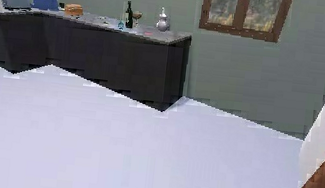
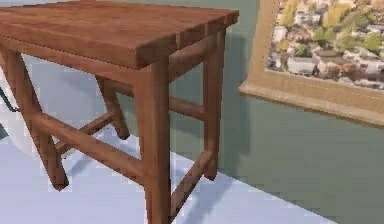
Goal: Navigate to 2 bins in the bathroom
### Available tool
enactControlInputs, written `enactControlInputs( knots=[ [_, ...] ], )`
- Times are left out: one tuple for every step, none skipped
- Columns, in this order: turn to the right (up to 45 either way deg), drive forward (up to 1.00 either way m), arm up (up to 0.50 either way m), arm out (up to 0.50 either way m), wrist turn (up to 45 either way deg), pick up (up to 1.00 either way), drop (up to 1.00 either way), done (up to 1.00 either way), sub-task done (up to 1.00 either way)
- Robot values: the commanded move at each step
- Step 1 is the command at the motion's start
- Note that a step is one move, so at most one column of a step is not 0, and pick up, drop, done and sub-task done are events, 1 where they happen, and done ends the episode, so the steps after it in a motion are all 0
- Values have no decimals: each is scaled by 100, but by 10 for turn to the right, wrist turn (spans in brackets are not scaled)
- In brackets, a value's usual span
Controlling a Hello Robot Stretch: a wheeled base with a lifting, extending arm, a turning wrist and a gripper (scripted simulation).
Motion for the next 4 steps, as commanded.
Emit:
enactControlInputs(
  knots=[
    [-330,0,0,0,0,0,0,0,0],
    [0,100,0,0,0,0,0,0,0],
    [-450,0,0,0,0,0,0,0,0],
    [-360,0,0,0,0,0,0,0,0]
  ],
)
